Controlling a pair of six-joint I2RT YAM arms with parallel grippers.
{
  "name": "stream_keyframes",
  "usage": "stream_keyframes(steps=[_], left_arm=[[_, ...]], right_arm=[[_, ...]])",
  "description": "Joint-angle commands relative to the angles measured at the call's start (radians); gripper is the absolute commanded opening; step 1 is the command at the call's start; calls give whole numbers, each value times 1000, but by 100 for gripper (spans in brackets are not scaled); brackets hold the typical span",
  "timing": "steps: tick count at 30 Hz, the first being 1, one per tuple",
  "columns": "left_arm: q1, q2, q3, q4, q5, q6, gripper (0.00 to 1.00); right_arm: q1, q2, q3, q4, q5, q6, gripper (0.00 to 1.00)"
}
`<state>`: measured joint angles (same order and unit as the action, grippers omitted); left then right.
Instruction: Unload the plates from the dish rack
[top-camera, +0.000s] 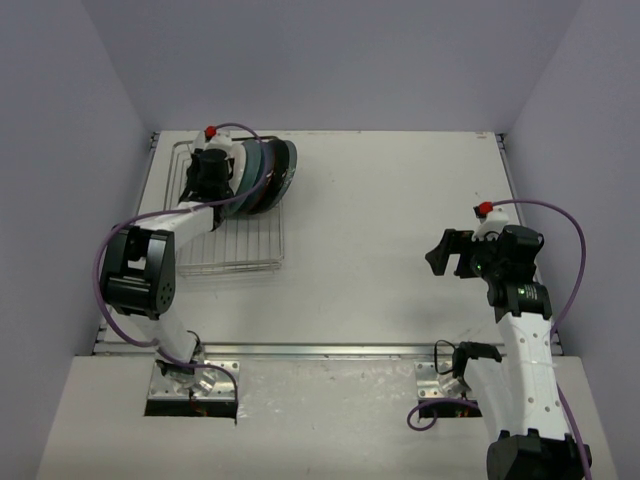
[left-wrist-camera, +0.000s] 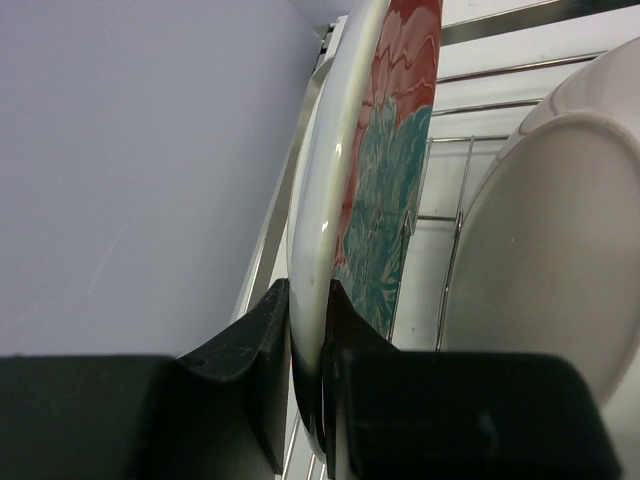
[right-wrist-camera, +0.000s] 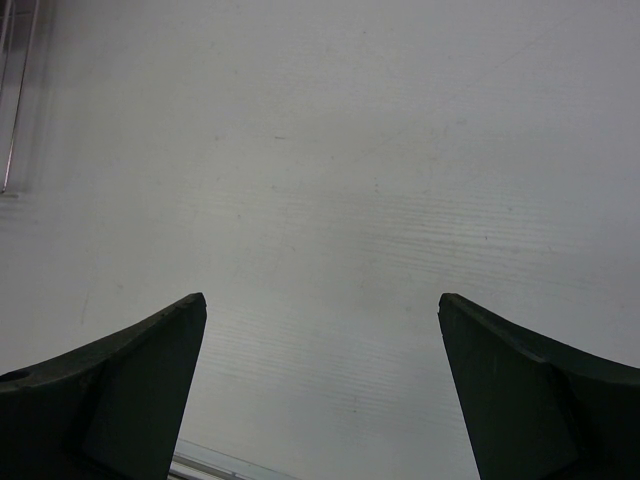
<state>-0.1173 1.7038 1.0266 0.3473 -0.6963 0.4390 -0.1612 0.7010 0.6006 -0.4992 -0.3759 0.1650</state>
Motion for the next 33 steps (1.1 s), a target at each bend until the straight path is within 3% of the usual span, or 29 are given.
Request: stream_keyframes(steps=[1, 11, 17, 28, 33], left_arm=[[1, -29, 74, 57, -94, -21, 0], [-2, -62, 149, 130, -176, 89, 0], [-4, -80, 276, 114, -189, 143, 0], [-2, -171, 359, -39, -136, 125, 0], [4, -228, 407, -257, -62, -33, 0]], right_arm=[[0, -5, 27, 42, -16, -1, 99], [0, -8, 15, 63, -36, 21, 99], [0, -4, 23, 67, -50, 20, 99], [0, 13, 25, 87, -85, 41, 99], [0, 23, 31, 94, -144, 52, 99]])
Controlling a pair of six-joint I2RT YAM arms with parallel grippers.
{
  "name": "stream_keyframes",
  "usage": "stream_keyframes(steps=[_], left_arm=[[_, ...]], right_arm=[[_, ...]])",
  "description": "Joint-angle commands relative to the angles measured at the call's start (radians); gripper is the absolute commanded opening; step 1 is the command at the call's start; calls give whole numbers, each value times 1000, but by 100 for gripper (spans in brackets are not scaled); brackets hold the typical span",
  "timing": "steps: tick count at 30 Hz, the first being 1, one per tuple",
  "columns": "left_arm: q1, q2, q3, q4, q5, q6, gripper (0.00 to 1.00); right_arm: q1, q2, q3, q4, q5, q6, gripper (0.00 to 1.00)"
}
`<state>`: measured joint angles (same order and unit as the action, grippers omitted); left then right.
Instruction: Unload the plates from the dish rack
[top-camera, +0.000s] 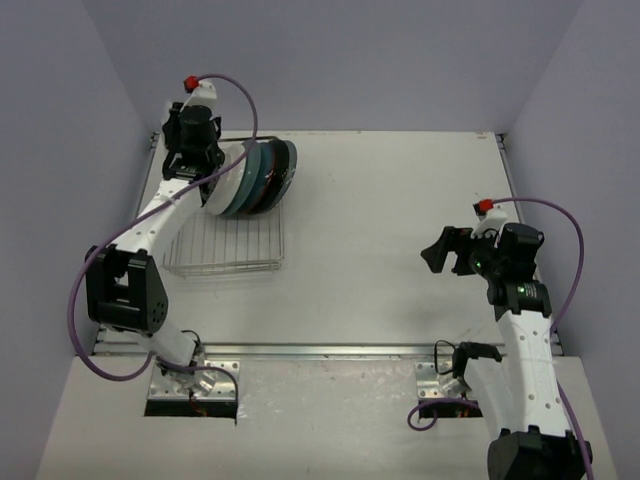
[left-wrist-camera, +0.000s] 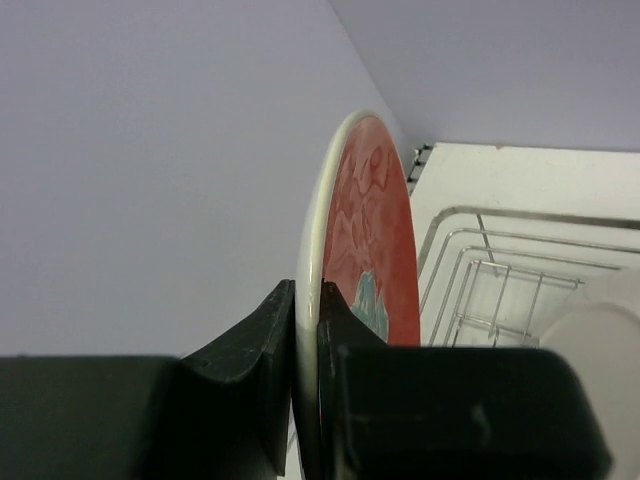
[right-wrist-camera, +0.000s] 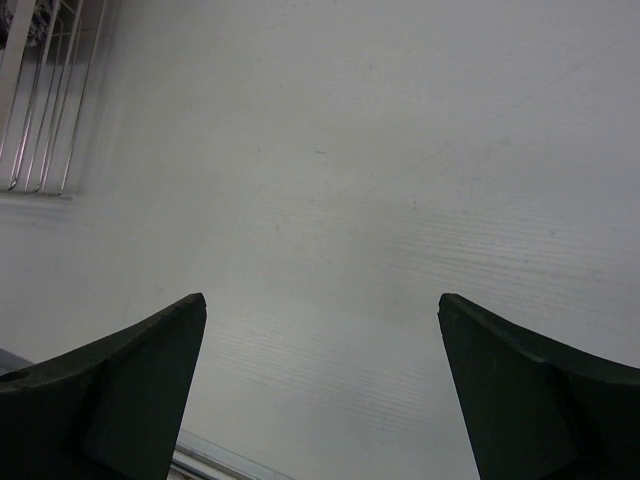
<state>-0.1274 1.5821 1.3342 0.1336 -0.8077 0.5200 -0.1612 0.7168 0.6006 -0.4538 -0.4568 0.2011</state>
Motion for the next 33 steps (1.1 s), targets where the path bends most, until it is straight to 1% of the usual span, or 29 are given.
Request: stream_keyframes(steps=[1, 2, 3, 6, 9, 12, 15, 16, 18, 22, 25, 28, 33], left_arm=[[17, -115, 120, -102, 71, -159, 0], [20, -122, 120, -103, 89, -194, 0], [23, -131, 144, -192, 106, -223, 0], [41, -186, 173, -320, 214, -345, 0], [66, -223, 197, -418, 305, -436, 0], [99, -234, 212, -470, 376, -484, 0], [210, -253, 208, -525, 542, -583, 0], [231, -262, 202, -532, 629, -615, 0], [296, -294, 178, -524, 733, -660, 0], [347, -381, 118, -479, 991, -730, 0], [357, -419, 81, -467, 1164, -792, 0], [357, -451, 36, -447, 1299, -842, 0], [357, -493, -38, -396, 1484, -938, 0]], right_arm=[[0, 10, 34, 52, -80, 18, 99], [0, 10, 36, 50, -80, 20, 99], [0, 16, 40, 52, -89, 24, 99], [0, 34, 55, 55, -129, 44, 99], [2, 58, 67, 63, -165, 65, 99], [2, 76, 71, 73, -184, 82, 99], [1, 99, 83, 90, -250, 114, 99], [0, 105, 86, 98, -274, 128, 99], [2, 119, 93, 118, -318, 158, 99], [3, 157, 109, 166, -405, 239, 99], [13, 191, 123, 215, -457, 319, 99], [40, 221, 138, 270, -498, 391, 99], [130, 254, 191, 337, -468, 460, 99]])
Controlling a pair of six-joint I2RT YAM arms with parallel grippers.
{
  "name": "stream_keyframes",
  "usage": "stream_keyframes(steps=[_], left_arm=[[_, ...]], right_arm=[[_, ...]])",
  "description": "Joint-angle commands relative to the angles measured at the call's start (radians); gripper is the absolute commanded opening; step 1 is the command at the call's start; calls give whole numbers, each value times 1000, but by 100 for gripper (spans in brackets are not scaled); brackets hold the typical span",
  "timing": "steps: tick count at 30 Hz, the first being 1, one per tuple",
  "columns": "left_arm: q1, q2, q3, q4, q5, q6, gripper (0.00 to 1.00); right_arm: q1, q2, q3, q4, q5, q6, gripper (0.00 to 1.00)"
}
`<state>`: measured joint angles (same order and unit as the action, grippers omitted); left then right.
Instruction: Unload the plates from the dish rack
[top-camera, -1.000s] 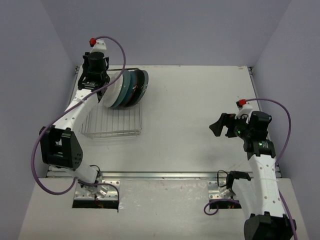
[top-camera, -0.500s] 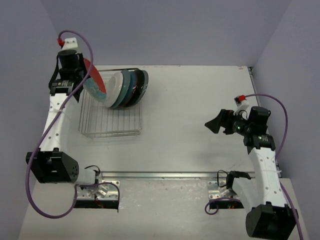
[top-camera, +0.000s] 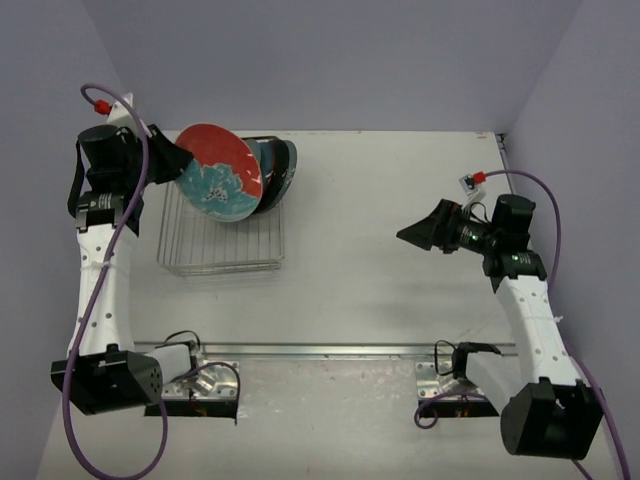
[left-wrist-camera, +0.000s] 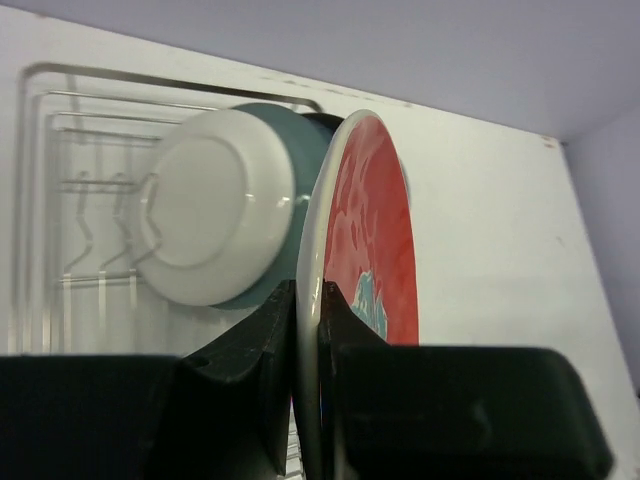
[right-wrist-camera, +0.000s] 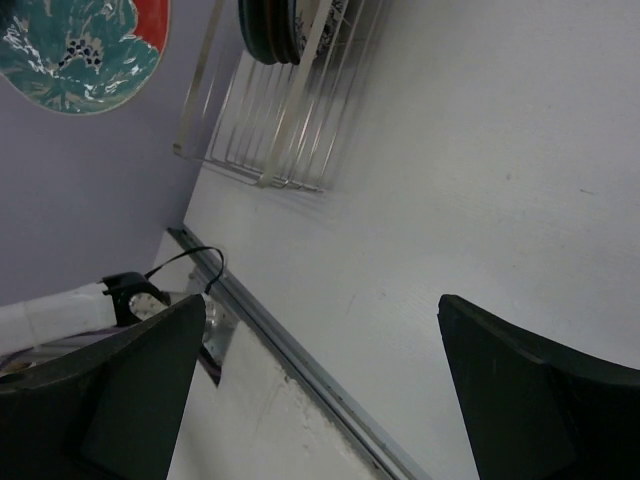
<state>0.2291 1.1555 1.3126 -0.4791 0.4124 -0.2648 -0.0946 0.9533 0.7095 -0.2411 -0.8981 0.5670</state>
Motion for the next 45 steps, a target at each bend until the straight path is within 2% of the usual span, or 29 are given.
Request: stream_keyframes(steps=[1, 4, 9, 18, 23, 34, 42, 43, 44, 45], left_arm=[[1, -70, -40, 226, 288, -172, 0], [-1, -71, -121, 286, 442, -218, 0], [-22, -60, -180, 334, 546, -260, 0], [-167, -48, -252, 371, 512, -263, 0], [-175, -31, -265, 371, 532, -261, 0], [-197, 17, -305, 444, 614, -311, 0], [-217, 23, -335, 497, 618, -338, 0], [-218, 23, -337, 502, 617, -337, 0], [-218, 24, -338, 503, 616, -337, 0], [-218, 23, -340, 504, 615, -336, 0]], right_arm=[[74, 30, 89, 139, -27, 106, 98], [107, 101, 142, 187, -43, 171, 94], [202, 207, 222, 212, -47, 188, 88], [404, 432, 407, 119, 33, 98, 82], [471, 502, 476, 84, 40, 58, 80], [546, 605, 516, 160, -22, 103, 68], [561, 663, 531, 228, -57, 190, 51], [561, 666, 527, 233, -66, 199, 45], [561, 669, 526, 235, -72, 208, 45], [561, 675, 524, 255, -81, 222, 35]])
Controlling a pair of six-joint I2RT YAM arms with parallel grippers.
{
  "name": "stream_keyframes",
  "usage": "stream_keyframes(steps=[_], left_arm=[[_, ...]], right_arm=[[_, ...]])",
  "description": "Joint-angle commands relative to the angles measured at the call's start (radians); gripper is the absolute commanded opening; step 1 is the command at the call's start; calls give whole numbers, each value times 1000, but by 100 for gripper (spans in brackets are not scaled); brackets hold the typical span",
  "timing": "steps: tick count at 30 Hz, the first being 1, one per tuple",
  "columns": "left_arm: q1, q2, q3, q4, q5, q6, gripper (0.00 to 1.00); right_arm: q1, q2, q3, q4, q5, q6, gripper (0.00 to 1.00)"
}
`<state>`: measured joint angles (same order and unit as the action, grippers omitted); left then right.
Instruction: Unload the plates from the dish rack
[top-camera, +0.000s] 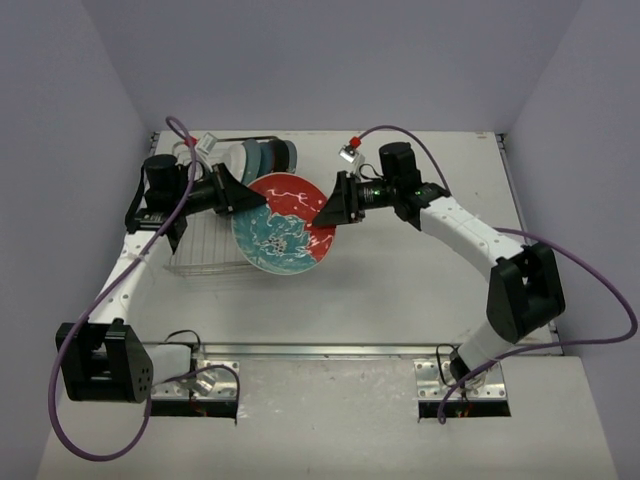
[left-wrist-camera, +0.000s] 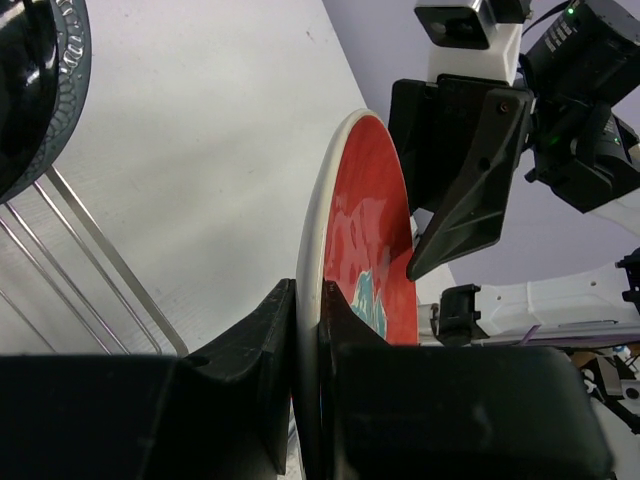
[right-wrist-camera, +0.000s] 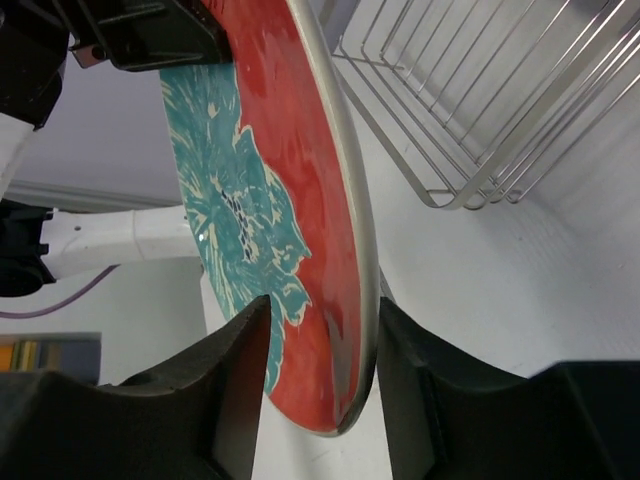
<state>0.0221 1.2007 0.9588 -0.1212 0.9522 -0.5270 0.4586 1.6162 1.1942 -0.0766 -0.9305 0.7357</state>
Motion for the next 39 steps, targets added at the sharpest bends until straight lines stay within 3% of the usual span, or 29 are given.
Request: stream_keyframes(steps=[1, 2, 5, 8, 11, 14, 19, 24, 31, 39], left_arm=[[-11, -23, 12, 147, 74, -73, 0], [-11, -23, 12, 147, 71, -74, 0], [-11, -24, 9, 146, 66, -69, 1], [-11, -24, 17, 119, 38, -52, 25], [-11, -28, 43, 33, -21, -4, 72], [-11, -35, 80, -35, -90, 43, 100], [-11, -43, 179, -119, -184, 118, 100], [-11, -50, 297, -194, -323, 178, 100], [-11, -42, 374, -257, -534, 217, 100], [-11, -38, 368, -266, -586, 227, 100]], right_arm=[[8, 18, 37, 111, -57, 66, 24], [8, 19, 36, 117, -67, 72, 12], [9, 18, 27, 151, -91, 103, 0], [3, -2, 3, 154, -103, 107, 0], [-24, -22, -30, 160, -124, 119, 0], [-84, -59, -81, 213, -160, 181, 0], [-255, -153, -173, 353, -236, 340, 0], [-432, -227, -236, 347, -301, 353, 0], [-628, -119, -151, 12, -223, 67, 0], [-674, 140, 27, -93, -99, -63, 0]])
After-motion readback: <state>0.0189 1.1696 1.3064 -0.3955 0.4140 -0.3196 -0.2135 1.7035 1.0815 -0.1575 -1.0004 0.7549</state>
